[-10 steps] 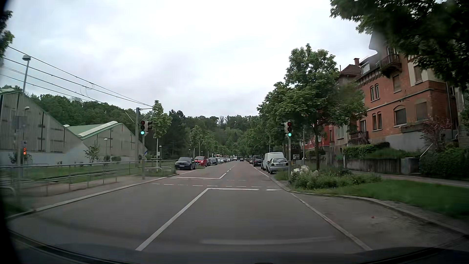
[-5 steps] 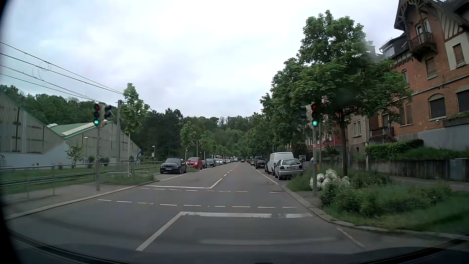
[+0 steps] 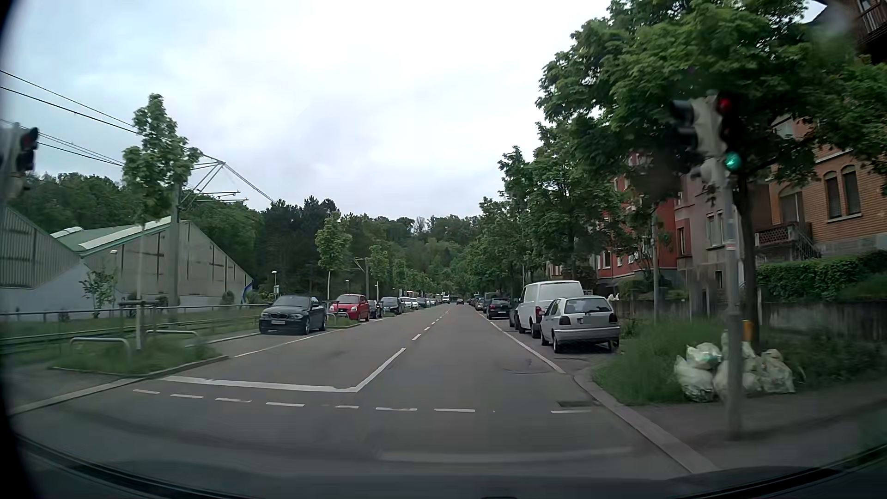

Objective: Follow the waypoints while adhering to traffic rules and regulations

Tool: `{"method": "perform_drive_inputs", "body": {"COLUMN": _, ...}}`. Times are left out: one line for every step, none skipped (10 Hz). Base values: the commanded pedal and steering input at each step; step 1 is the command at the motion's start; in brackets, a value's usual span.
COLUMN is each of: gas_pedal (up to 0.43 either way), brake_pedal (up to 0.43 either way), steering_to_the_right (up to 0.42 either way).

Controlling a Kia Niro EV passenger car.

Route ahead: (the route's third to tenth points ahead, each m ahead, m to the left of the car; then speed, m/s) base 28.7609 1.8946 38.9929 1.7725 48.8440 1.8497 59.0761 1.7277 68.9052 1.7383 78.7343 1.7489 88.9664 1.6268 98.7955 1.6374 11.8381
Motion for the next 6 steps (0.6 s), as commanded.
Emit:
{"method": "perform_drive_inputs", "body": {"gas_pedal": 0.087, "brake_pedal": 0.000, "steering_to_the_right": -0.003}}
{"method": "perform_drive_inputs", "body": {"gas_pedal": 0.087, "brake_pedal": 0.000, "steering_to_the_right": -0.003}}
{"method": "perform_drive_inputs", "body": {"gas_pedal": 0.087, "brake_pedal": 0.000, "steering_to_the_right": -0.005}}
{"method": "perform_drive_inputs", "body": {"gas_pedal": 0.087, "brake_pedal": 0.000, "steering_to_the_right": -0.005}}
{"method": "perform_drive_inputs", "body": {"gas_pedal": 0.087, "brake_pedal": 0.000, "steering_to_the_right": -0.005}}
{"method": "perform_drive_inputs", "body": {"gas_pedal": 0.087, "brake_pedal": 0.000, "steering_to_the_right": -0.005}}
